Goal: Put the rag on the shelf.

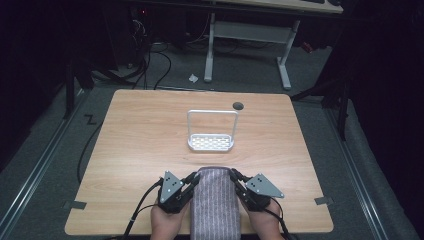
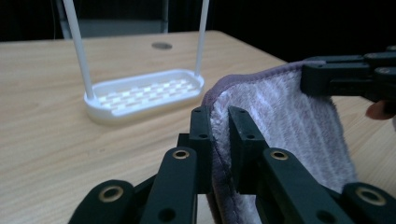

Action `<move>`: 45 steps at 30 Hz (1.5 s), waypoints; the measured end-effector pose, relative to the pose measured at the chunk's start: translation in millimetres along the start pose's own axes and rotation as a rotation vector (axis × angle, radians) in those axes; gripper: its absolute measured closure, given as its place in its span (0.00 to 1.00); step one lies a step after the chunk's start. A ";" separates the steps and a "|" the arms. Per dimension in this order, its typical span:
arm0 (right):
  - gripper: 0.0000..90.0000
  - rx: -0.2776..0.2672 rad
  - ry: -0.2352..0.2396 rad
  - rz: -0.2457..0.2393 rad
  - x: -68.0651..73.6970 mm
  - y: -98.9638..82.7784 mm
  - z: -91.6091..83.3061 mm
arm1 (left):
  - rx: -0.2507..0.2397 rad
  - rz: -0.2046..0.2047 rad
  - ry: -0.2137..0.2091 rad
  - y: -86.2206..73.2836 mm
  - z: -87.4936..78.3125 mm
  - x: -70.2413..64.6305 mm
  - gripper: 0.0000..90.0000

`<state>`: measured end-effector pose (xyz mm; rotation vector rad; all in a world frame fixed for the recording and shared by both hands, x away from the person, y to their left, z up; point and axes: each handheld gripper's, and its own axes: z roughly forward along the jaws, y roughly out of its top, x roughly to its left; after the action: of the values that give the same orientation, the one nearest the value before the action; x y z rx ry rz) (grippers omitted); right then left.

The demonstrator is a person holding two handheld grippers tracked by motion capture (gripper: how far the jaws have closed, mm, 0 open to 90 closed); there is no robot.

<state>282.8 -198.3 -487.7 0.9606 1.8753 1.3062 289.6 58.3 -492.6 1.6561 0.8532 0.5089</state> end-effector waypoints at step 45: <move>0.94 -0.310 -0.089 0.032 -28.2 97.3 -26.4 | -0.281 0.123 0.053 106.7 1.1 -15.4 0.90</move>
<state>294.9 -211.8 -384.6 0.8720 1.5389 1.4950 308.9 36.4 -388.9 1.4466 0.6859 0.7266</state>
